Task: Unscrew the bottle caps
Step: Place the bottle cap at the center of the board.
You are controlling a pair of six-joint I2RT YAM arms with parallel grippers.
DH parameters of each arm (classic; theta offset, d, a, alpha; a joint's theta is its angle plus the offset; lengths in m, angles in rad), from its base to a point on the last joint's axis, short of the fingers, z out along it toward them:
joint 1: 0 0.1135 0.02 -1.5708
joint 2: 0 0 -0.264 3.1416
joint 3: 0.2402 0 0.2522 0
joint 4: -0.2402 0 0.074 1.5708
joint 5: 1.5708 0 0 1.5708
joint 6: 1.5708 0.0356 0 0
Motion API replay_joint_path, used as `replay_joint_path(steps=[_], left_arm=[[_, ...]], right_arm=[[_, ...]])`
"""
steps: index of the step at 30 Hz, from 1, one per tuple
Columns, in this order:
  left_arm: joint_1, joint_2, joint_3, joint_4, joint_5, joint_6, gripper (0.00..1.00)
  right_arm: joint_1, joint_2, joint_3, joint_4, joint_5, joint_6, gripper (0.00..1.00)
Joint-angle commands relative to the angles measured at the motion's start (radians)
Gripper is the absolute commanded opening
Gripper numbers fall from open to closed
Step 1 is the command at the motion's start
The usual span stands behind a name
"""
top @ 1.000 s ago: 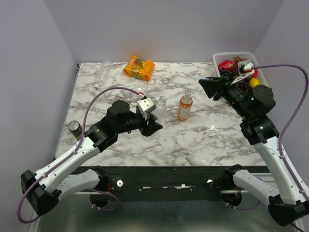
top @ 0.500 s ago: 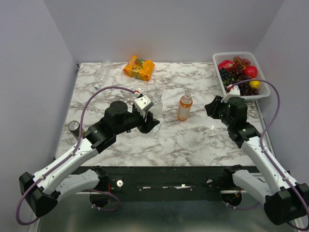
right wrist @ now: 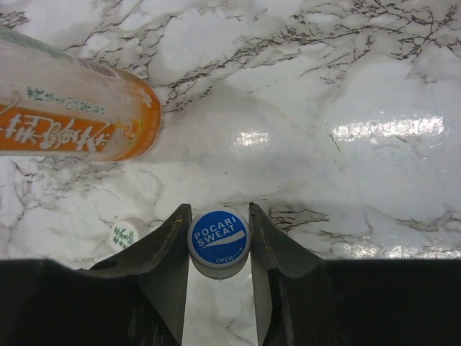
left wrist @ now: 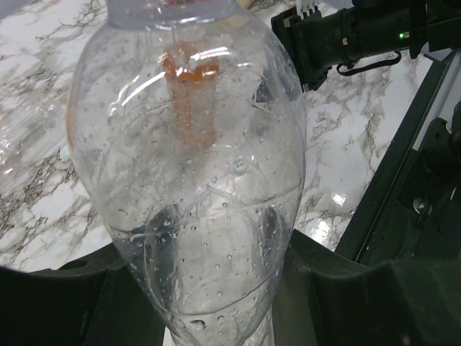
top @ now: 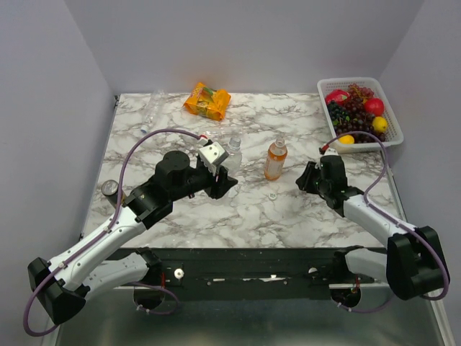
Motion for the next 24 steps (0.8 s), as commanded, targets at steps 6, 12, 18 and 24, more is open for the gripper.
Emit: replay_joint_path(steps=[6, 12, 18, 24], left_arm=[[0.003, 0.001, -0.005, -0.004, -0.018, 0.005, 0.38], [0.003, -0.001, -0.004, -0.004, -0.015, 0.004, 0.38], [0.003, -0.005, -0.002, -0.004, -0.01, 0.004, 0.38], [0.001, -0.014, -0.004, -0.006, -0.012, 0.004, 0.38]], right_arm=[[0.036, 0.106, -0.014, 0.106, 0.108, 0.031, 0.25], [0.074, 0.142, 0.02, 0.075, 0.16, 0.033, 0.29], [0.096, 0.193, 0.066, 0.032, 0.21, 0.042, 0.31], [0.101, 0.21, 0.082, 0.0, 0.214, 0.05, 0.37]])
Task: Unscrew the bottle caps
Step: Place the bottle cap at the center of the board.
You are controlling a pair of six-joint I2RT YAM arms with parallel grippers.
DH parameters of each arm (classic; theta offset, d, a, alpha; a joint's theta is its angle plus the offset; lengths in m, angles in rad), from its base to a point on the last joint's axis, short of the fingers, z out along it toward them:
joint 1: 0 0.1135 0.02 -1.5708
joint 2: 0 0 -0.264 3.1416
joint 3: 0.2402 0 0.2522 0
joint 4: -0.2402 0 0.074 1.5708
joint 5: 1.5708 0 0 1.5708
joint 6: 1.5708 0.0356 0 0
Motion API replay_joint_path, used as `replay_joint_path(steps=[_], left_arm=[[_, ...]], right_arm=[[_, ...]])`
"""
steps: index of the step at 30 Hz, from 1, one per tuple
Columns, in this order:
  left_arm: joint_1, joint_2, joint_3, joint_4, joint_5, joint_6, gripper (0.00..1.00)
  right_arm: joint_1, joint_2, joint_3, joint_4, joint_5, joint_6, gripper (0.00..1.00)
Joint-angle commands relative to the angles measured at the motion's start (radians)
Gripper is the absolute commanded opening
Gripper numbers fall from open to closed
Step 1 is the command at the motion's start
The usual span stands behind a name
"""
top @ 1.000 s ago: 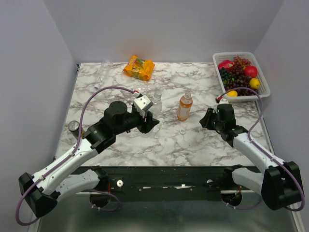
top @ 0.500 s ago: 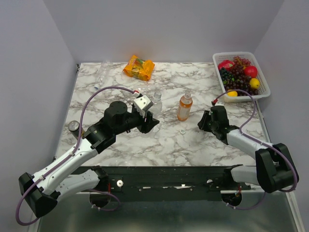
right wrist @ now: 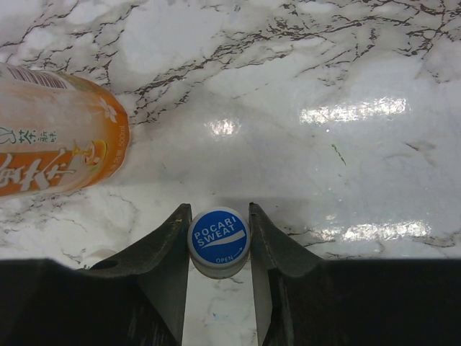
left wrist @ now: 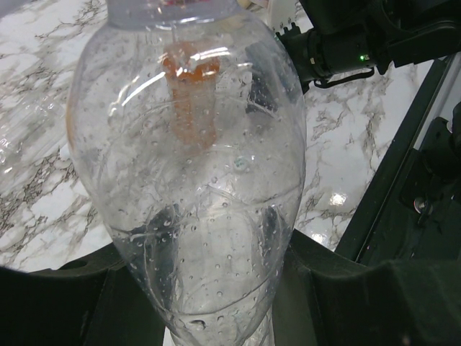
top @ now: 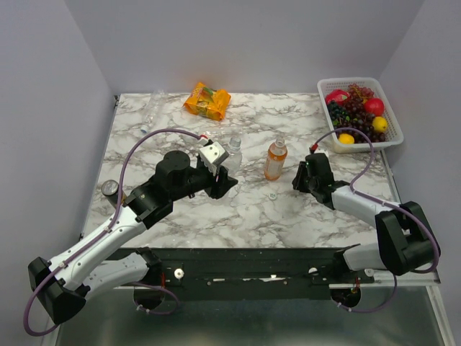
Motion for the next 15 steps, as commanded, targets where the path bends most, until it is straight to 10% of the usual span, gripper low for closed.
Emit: replay_joint_path(steps=[1, 15], left_arm=[[0.001, -0.015, -0.004, -0.003, -0.011, 0.004, 0.38], [0.001, -0.02, 0.0, -0.006, -0.011, 0.002, 0.38]], right_arm=[[0.006, 0.017, 0.03, -0.048, 0.052, 0.018, 0.39], [0.012, 0.043, 0.052, -0.085, 0.047, 0.02, 0.53]])
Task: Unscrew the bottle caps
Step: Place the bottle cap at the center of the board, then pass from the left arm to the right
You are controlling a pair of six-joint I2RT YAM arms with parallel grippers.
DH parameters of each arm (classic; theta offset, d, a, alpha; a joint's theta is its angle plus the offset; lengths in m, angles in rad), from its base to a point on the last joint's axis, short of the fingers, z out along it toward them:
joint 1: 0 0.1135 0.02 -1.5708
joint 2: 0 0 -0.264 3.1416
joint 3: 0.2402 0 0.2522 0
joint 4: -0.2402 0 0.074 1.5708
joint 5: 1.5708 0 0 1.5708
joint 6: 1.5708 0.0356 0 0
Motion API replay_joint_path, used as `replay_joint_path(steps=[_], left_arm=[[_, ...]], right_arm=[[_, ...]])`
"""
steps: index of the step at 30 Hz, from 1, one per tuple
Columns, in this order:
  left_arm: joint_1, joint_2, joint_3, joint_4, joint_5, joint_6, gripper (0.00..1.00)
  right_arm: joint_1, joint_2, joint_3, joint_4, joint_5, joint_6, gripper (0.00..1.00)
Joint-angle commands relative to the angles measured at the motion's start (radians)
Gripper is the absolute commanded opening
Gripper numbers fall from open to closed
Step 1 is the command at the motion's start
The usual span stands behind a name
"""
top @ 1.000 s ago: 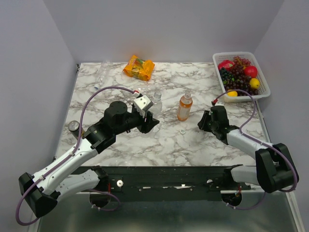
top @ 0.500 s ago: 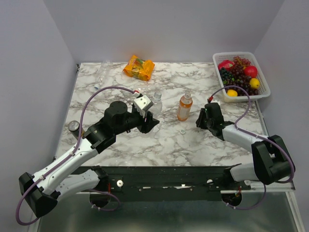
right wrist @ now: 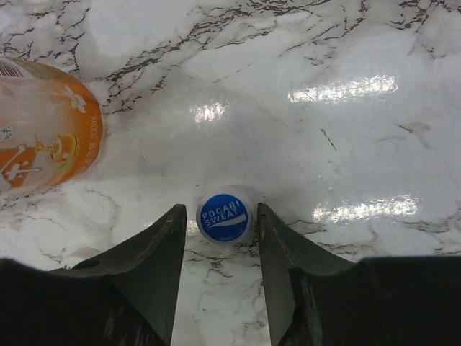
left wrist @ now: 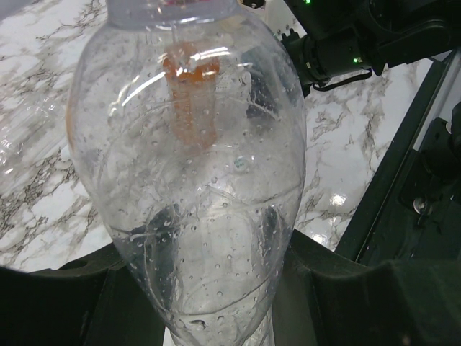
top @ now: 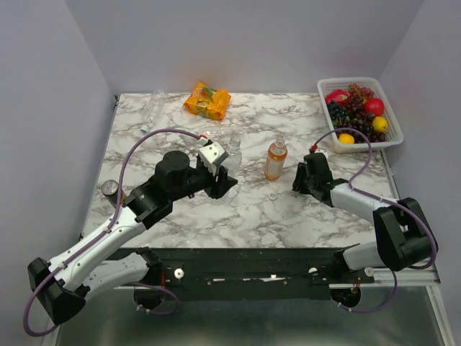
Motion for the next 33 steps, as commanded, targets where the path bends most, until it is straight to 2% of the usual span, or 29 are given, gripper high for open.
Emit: replay_joint_path(steps=[1, 11, 19, 22, 23, 25, 26, 28, 29, 32, 33], left_arm=[[0.001, -0.016, 0.0, -0.006, -0.011, 0.002, 0.38], [0.0, -0.015, -0.001, -0.008, -0.015, 0.01, 0.38], [-0.005, -0.002, -0.004, -0.005, 0.006, 0.019, 0.38], [-0.012, 0.004, -0.007, 0.003, 0.052, 0.031, 0.38], [-0.014, 0.01, -0.004, 0.003, 0.09, 0.04, 0.38], [-0.025, 0.033, 0.004, -0.005, 0.138, 0.043, 0.38], [-0.026, 0.041, 0.006, -0.006, 0.156, 0.046, 0.38], [-0.037, 0.061, 0.01, -0.006, 0.221, 0.053, 0.38], [-0.044, 0.064, 0.012, -0.008, 0.241, 0.057, 0.38], [-0.069, 0.079, 0.018, -0.023, 0.253, 0.073, 0.38], [-0.077, 0.087, 0.019, -0.038, 0.247, 0.077, 0.38]], right_arm=[[0.011, 0.011, 0.028, -0.023, 0.031, 0.005, 0.54], [0.012, -0.058, -0.004, -0.026, 0.042, 0.014, 0.55], [0.011, -0.335, 0.023, -0.141, 0.051, -0.007, 0.61], [0.012, -0.444, 0.066, -0.184, -0.008, -0.059, 0.61], [0.011, -0.51, 0.104, -0.204, -0.09, -0.079, 0.62], [0.009, -0.541, 0.167, -0.244, -0.212, -0.096, 0.65], [0.012, -0.532, 0.216, -0.302, -0.34, -0.102, 0.65], [0.011, -0.495, 0.356, -0.359, -0.492, -0.11, 0.65], [0.011, -0.478, 0.393, -0.387, -0.648, -0.106, 0.65], [0.023, -0.432, 0.473, -0.355, -0.868, -0.063, 0.64], [0.033, -0.428, 0.491, -0.353, -0.886, -0.058, 0.64]])
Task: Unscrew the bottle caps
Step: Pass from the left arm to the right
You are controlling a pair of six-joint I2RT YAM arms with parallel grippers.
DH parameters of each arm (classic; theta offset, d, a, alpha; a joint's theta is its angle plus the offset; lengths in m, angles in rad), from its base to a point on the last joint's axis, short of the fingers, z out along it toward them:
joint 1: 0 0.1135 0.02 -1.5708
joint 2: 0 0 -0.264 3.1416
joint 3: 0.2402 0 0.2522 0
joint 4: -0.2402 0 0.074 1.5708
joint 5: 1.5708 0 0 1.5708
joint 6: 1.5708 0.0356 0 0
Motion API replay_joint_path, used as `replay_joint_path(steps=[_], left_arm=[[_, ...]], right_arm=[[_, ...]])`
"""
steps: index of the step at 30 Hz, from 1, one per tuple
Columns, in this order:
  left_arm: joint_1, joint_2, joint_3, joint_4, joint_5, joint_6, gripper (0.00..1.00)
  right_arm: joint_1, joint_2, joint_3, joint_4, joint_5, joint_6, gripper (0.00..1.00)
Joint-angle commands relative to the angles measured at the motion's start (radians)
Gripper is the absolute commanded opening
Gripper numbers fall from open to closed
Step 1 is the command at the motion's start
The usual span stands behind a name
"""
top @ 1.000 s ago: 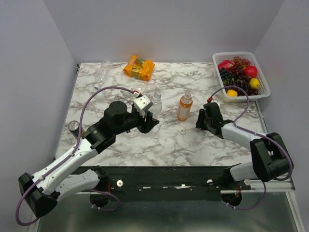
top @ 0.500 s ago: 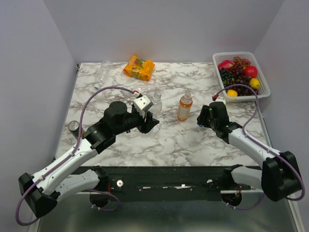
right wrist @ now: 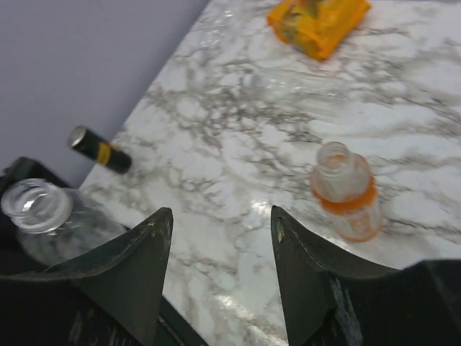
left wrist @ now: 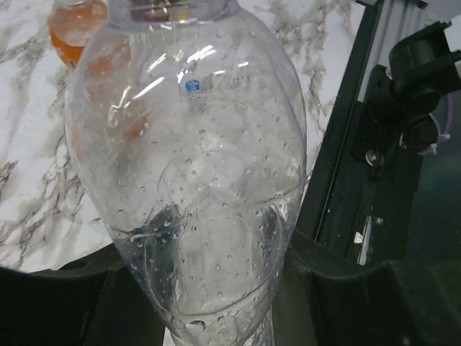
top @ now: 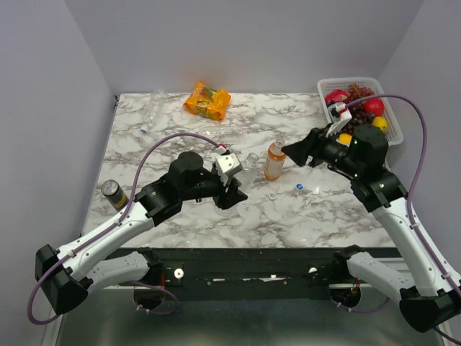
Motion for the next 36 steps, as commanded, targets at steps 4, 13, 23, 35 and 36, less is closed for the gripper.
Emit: replay_joint_path(steps=[4, 13, 23, 35, 36], left_arm=[[-0.064, 0.033, 0.03, -0.06, 0.023, 0.043, 0.38], [-0.082, 0.044, 0.036, -0.074, -0.015, 0.042, 0.38], [-0.088, 0.055, 0.039, -0.083, -0.031, 0.07, 0.38], [-0.095, 0.058, 0.042, -0.091, -0.049, 0.075, 0.38], [-0.095, 0.056, 0.041, -0.091, -0.054, 0.075, 0.38]], right_arm=[[0.079, 0.054, 0.126, -0.072, -0.386, 0.015, 0.64], [0.174, 0.097, 0.138, -0.084, -0.406, -0.005, 0.64], [0.231, 0.142, 0.14, -0.087, -0.38, -0.027, 0.61], [0.274, 0.182, 0.14, -0.082, -0.335, -0.045, 0.3], [0.274, 0.182, 0.138, -0.084, -0.329, -0.048, 0.24]])
